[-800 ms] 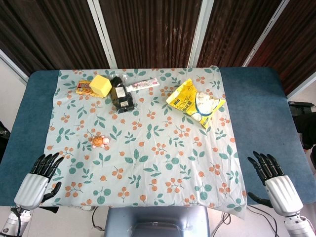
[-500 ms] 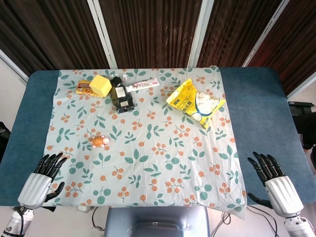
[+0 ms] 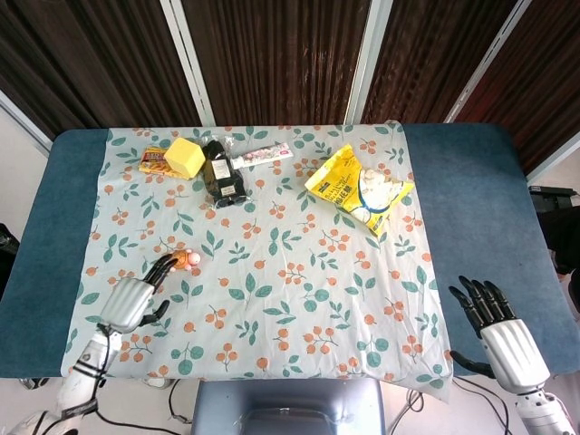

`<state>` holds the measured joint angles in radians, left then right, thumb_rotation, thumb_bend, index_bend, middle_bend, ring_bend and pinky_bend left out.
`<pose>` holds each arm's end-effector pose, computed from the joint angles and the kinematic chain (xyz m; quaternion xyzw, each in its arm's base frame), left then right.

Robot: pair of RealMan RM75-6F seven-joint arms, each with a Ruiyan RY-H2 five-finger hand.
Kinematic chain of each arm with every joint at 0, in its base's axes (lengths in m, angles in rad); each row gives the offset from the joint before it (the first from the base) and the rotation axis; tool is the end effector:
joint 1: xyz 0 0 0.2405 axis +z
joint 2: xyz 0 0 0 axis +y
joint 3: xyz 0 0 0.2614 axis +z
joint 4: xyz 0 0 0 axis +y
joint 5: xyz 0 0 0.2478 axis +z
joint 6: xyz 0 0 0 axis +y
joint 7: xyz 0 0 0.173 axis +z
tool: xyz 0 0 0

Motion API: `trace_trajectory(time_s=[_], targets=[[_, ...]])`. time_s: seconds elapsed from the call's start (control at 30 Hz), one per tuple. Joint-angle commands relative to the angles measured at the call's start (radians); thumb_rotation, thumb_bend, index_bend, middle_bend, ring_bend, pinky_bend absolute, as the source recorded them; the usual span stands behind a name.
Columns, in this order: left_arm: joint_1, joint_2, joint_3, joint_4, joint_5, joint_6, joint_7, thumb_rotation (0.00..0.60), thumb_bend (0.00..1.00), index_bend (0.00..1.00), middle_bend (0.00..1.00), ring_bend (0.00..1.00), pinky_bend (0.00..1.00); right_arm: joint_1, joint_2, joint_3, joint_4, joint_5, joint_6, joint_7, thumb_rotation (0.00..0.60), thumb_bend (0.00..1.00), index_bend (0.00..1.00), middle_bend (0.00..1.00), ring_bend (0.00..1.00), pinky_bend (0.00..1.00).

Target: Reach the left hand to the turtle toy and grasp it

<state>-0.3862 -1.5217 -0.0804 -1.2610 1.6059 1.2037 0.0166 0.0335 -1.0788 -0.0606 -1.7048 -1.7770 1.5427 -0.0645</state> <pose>-0.2676 0.3082 -0.0249 -0.7201 -0.3425 -0.4046 0.4478 -0.2851 -0.1637 0.1063 0.6702 -0.3548 0.4082 0.5082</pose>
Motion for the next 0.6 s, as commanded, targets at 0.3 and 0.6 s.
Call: trace_trajectory(time_s=[0.3,0.6], targets=[[-0.136,-0.214,-0.087,0.274,-0.117,-0.100,0.023,0.600,0.39,0.08,0.17,0.90,1.00,0.010,0.001,0.003,0.000,0.018,-0.017,0.009,0.600,0.13,0.00,0.00,0.00,0.00],[-0.162,-0.291,-0.068,0.458,-0.130,-0.102,0.014,0.600,0.39,0.17,0.21,0.90,1.00,0.009,0.007,0.002,-0.002,0.016,-0.009,0.017,0.600,0.13,0.00,0.00,0.00,0.00]])
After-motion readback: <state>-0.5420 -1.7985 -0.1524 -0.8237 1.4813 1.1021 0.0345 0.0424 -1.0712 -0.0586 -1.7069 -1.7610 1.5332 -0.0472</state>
